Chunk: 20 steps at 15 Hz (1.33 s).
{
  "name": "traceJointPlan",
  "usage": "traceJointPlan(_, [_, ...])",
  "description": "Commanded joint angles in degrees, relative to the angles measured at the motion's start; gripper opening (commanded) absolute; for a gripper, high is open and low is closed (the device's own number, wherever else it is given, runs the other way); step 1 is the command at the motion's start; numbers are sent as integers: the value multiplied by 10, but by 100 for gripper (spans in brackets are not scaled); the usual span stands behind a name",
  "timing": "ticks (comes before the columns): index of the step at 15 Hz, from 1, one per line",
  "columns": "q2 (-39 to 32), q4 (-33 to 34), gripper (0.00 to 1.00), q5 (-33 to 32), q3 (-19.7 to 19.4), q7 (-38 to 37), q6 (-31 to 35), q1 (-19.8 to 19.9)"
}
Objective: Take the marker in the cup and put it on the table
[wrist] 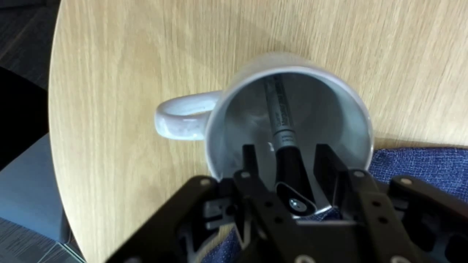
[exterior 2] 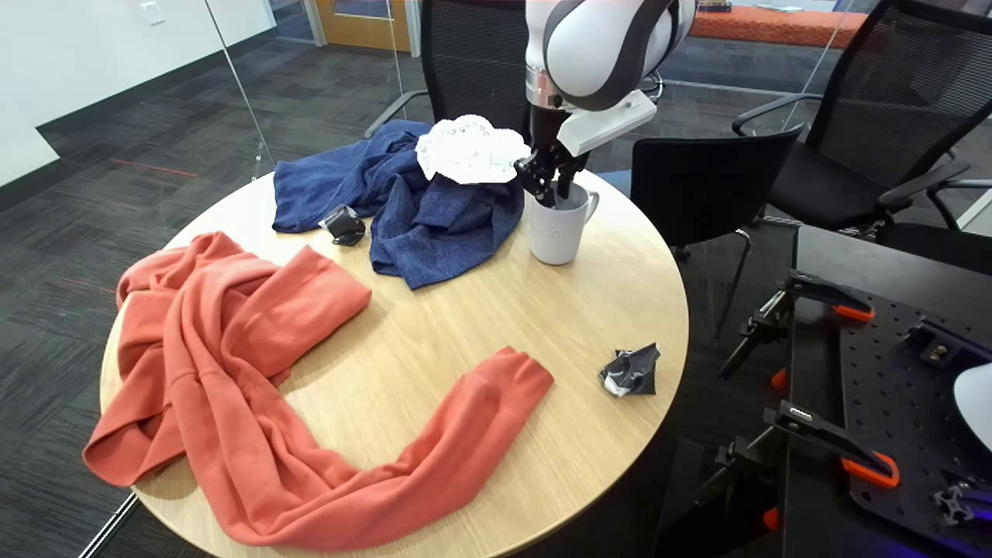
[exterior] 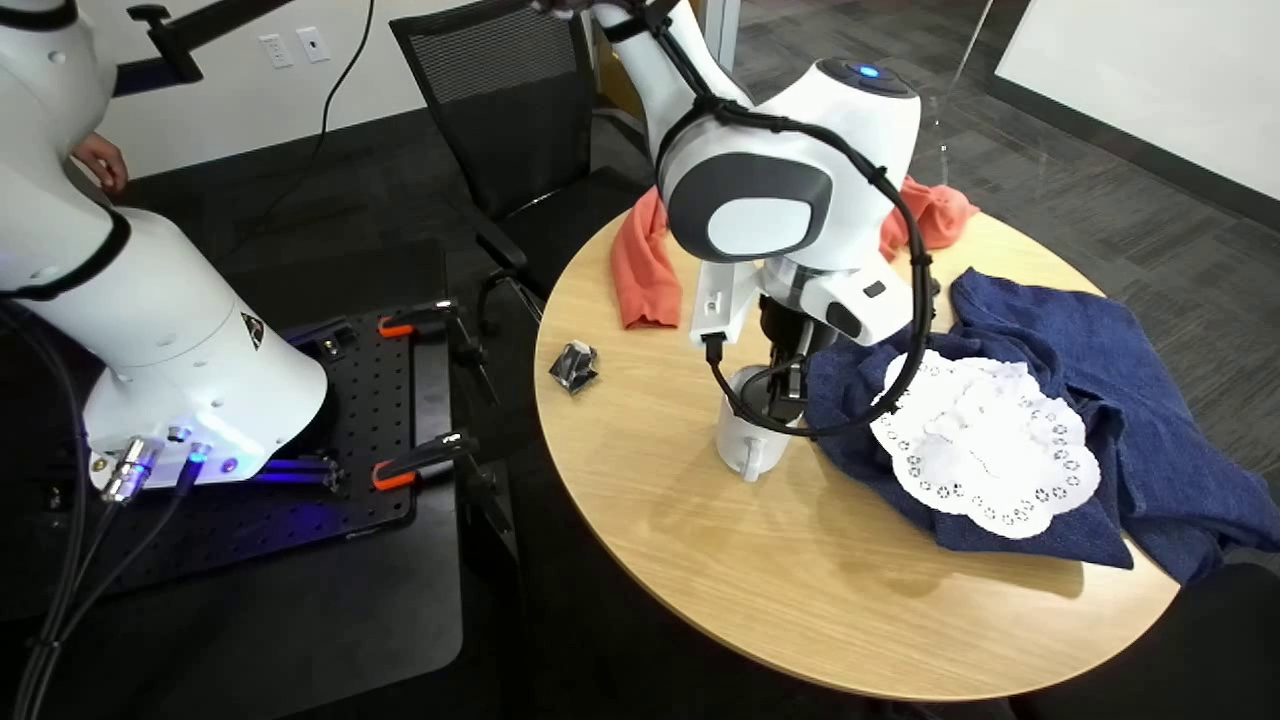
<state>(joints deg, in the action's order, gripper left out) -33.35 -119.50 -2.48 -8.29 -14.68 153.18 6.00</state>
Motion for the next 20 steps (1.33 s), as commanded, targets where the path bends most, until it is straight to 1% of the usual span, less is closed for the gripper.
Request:
traceJointPlan(1, [-15, 15, 28, 19, 1, 26, 19, 7])
traceJointPlan(4, [-13, 10, 5, 19, 1, 26, 32, 8])
traceJointPlan(5, [-8, 5, 2, 20, 2, 27, 37, 8])
traceJointPlan(6, [-4, 1, 6, 20, 1, 27, 40, 8])
traceJointPlan(11, [47, -43, 6, 14, -4, 38, 61, 5])
traceJointPlan(12, [65, -57, 6, 7, -12, 35, 62, -2])
traceJointPlan(15, [119, -91, 6, 4, -14, 52, 64, 0])
traceJointPlan(20, [236, -147, 6, 13, -3, 89, 59, 9])
